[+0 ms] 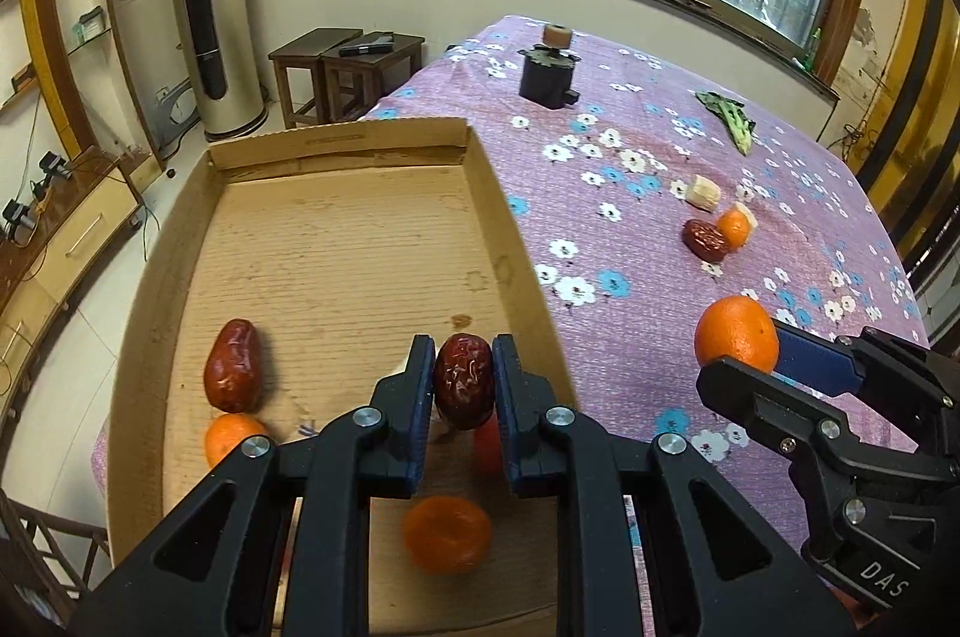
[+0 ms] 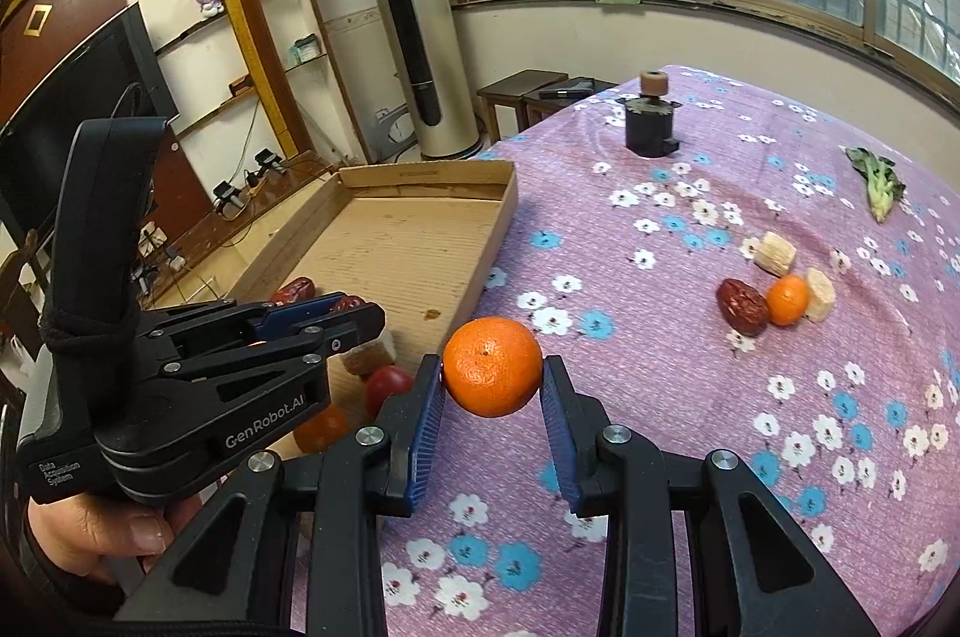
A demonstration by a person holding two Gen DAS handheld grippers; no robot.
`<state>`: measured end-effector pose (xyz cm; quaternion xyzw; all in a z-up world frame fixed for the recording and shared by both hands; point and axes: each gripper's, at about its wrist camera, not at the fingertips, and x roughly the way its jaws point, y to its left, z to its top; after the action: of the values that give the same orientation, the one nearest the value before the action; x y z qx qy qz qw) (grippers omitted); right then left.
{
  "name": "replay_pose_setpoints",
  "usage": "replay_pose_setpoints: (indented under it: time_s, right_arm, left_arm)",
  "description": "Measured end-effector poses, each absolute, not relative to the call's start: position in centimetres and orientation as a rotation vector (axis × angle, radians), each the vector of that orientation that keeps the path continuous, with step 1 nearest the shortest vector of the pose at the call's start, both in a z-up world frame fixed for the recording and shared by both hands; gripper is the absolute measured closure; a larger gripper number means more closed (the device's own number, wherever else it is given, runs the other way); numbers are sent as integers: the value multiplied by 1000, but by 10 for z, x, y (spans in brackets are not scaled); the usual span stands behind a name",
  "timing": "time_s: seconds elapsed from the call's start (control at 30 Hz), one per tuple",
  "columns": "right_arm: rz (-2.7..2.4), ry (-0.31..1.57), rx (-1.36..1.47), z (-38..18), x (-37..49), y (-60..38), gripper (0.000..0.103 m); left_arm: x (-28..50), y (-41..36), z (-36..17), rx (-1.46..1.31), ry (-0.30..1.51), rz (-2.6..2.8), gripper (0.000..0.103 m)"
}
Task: Organize fruits
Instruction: 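Carry the red date and orange in both grippers over the tray, then open the left gripper dropping the date while the right gripper releases the orange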
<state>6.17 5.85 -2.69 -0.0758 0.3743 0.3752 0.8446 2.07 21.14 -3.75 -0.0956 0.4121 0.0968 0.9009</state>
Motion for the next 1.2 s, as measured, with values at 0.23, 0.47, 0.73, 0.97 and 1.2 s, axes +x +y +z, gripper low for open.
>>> replay_pose_setpoints:
  time_s: [0.23,0.47,0.73,0.97,1.2]
  right_arm:
    - [816,793,-174,-29,59,75,70]
    - [838,801,-187,-33,60,91,70]
    - [879,822,-197,-38,71,119,70]
    - [903,858,-215,-47,91,155,70]
    - [900,911,-260,-70,106,184,70]
  left_arm:
    - [18,227,-39,-210,855,223,86]
    - [18,247,-41,-226,860,253,86]
    - [24,284,-39,-255,865,295,86]
    - [42,319,-44,-294,892,342,86]
    - [65,323,-60,-276,952,357,86]
